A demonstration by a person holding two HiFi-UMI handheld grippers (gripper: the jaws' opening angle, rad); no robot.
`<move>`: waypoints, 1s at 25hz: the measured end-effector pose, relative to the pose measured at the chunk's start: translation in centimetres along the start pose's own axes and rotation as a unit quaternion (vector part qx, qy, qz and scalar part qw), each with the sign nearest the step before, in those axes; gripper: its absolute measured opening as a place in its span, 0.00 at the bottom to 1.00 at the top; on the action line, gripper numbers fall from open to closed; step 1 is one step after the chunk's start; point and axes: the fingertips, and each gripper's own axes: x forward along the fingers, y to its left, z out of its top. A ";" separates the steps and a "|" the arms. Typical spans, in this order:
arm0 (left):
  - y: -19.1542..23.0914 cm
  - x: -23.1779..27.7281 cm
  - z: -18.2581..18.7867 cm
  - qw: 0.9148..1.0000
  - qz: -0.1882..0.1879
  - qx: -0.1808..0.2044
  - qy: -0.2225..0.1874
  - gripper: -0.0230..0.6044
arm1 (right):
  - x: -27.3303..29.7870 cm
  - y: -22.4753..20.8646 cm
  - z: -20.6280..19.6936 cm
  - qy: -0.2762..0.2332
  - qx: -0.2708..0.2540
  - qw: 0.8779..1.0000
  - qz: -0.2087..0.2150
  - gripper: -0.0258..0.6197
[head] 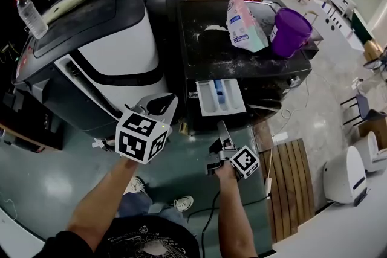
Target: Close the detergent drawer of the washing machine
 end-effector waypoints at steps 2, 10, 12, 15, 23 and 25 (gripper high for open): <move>0.0 0.1 0.1 1.000 0.000 -0.001 -0.001 0.04 | 0.1 0.1 -0.1 0.002 0.011 1.000 0.012 0.67; -0.6 0.5 -0.3 1.000 -0.004 -0.002 0.003 0.04 | 0.4 0.8 -0.6 0.009 0.041 0.998 0.039 0.60; -0.4 0.5 -0.2 1.000 -0.002 -0.003 0.002 0.04 | 0.7 0.9 -0.6 0.009 0.040 0.998 0.039 0.59; 0.0 0.4 0.0 1.000 0.000 -0.005 0.000 0.04 | 1.1 0.7 -0.4 0.008 0.032 0.999 0.031 0.59; 1.1 0.7 -0.2 1.000 -0.003 -0.013 0.003 0.04 | 2.5 0.6 -0.1 -0.004 0.043 0.999 0.020 0.58; 1.5 0.9 -0.3 1.000 -0.006 -0.016 0.003 0.04 | 2.9 0.4 0.0 -0.008 0.038 0.999 0.016 0.58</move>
